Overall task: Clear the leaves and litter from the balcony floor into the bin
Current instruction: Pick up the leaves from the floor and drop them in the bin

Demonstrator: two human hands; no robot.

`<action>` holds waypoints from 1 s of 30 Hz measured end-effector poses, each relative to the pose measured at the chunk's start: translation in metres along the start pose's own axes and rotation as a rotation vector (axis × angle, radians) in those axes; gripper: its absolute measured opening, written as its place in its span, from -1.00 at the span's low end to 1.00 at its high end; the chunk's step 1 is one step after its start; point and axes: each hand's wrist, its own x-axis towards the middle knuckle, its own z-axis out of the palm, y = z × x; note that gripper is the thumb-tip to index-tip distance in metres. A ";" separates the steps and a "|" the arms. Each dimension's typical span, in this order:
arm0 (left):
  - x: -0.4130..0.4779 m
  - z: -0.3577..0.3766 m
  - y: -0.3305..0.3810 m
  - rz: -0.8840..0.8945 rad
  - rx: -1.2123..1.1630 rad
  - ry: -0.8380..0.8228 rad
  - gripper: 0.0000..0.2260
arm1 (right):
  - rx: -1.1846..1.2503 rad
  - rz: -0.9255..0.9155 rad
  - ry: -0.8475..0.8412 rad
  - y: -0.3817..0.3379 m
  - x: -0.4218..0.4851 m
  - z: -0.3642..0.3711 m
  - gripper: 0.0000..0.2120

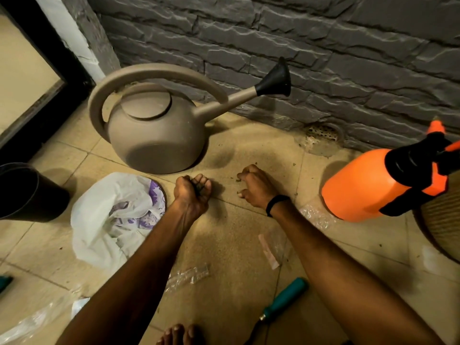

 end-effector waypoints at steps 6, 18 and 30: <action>0.002 0.000 0.002 0.005 -0.027 0.010 -0.65 | -0.025 -0.145 0.099 -0.003 -0.006 0.026 -0.69; 0.001 -0.005 0.003 -0.092 0.012 -0.229 -0.51 | 0.289 0.199 0.289 0.003 0.011 0.005 -0.88; 0.008 -0.007 -0.014 -0.197 -0.097 -0.388 -0.58 | 0.445 -0.092 0.026 -0.059 -0.001 -0.042 -0.88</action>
